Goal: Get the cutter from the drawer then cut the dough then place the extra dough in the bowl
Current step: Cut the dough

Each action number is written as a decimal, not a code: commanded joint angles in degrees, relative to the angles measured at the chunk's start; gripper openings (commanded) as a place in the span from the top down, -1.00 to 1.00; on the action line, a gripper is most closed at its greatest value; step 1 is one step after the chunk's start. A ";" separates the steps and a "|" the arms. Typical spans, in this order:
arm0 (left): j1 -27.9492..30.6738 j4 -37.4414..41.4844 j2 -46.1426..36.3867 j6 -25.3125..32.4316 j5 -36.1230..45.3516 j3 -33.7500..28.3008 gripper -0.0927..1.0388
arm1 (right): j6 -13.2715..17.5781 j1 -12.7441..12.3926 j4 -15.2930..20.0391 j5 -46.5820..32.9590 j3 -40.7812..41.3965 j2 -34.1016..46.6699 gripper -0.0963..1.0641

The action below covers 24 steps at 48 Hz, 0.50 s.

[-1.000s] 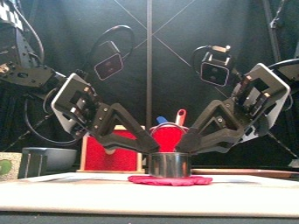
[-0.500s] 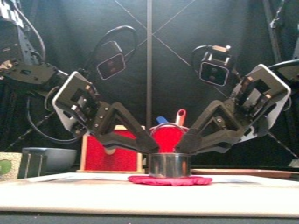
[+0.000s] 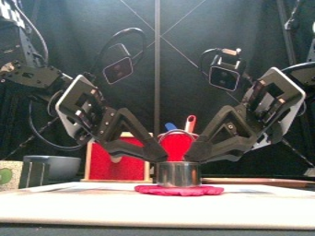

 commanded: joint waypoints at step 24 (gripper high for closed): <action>0.62 -0.62 1.32 -0.18 4.31 0.97 0.02 | 0.62 -0.35 0.18 3.69 0.18 1.76 -0.17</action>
